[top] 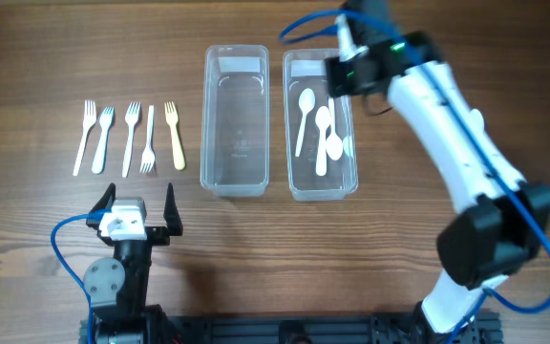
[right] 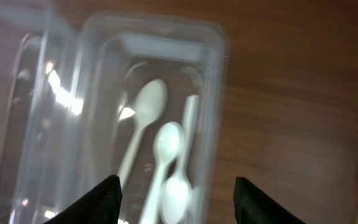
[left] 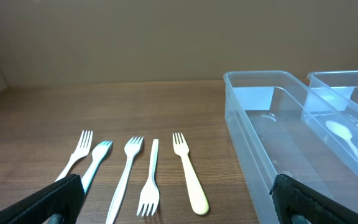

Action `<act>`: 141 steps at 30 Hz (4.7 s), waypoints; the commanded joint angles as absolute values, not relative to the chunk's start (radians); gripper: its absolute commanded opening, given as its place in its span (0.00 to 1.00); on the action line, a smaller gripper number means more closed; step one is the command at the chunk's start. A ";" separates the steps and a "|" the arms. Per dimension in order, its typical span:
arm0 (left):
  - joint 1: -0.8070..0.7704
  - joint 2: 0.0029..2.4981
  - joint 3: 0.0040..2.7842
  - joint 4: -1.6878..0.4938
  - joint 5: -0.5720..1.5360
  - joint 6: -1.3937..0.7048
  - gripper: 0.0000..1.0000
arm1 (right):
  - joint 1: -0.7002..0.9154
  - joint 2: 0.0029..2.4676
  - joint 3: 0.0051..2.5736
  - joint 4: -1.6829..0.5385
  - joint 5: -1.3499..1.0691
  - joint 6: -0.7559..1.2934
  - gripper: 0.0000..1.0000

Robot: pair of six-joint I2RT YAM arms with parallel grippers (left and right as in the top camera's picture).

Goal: Pack container
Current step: 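Grasp the cream spoon with the right gripper, then place the cream spoon into the right container, then grasp the last white spoon with the right gripper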

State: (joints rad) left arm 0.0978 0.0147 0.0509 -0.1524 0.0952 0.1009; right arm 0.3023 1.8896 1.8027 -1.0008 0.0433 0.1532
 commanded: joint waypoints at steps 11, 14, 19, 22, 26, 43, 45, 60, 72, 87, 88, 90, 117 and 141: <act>0.093 0.007 0.043 -0.149 0.093 0.120 1.00 | -0.149 1.813 1.551 -1.025 0.131 0.018 0.57; 0.093 0.007 0.043 -0.149 0.093 0.120 1.00 | -0.167 1.813 1.417 -0.935 0.131 -0.001 0.56; 0.093 0.007 0.043 -0.149 0.093 0.120 1.00 | -0.171 1.816 1.240 -0.764 0.131 -0.001 0.55; 0.093 0.007 0.043 -0.149 0.093 0.120 1.00 | -0.173 1.824 1.169 -0.676 0.131 -0.001 0.51; 0.093 0.007 0.043 -0.150 0.093 0.120 1.00 | -0.179 1.869 1.123 -0.569 0.107 -0.006 0.53; 0.093 0.007 0.043 -0.150 0.093 0.120 1.00 | -0.191 1.960 1.124 -0.381 0.088 0.004 0.12; 0.093 0.007 0.043 -0.149 0.093 0.120 1.00 | -0.191 1.960 1.127 -0.393 0.089 0.004 0.04; 0.093 0.007 0.043 -0.149 0.093 0.120 1.00 | -0.068 1.777 1.597 -0.698 -0.092 0.055 0.04; 0.093 0.007 0.043 -0.149 0.093 0.120 1.00 | 0.321 1.781 1.580 -0.772 -0.097 0.160 0.04; 0.093 0.007 0.043 -0.149 0.093 0.120 1.00 | 0.342 1.783 1.551 -0.711 -0.058 0.133 0.73; 0.093 0.007 0.043 -0.150 0.093 0.120 1.00 | 0.334 1.779 1.587 -0.734 -0.012 0.133 0.73; 0.093 0.007 0.043 -0.150 0.093 0.120 1.00 | 0.300 1.773 1.694 -0.830 0.113 0.133 0.73; 0.093 0.007 0.043 -0.149 0.093 0.120 1.00 | -0.374 1.811 1.232 -0.643 0.068 -0.254 0.57; 0.093 0.007 0.043 -0.149 0.093 0.120 1.00 | -0.370 1.932 1.330 -0.621 -0.028 -0.215 0.04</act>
State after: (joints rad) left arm 0.0978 0.0139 0.0509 -0.1524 0.0952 0.1009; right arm -0.3759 1.9789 1.2560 -0.6014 -0.0074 -0.2871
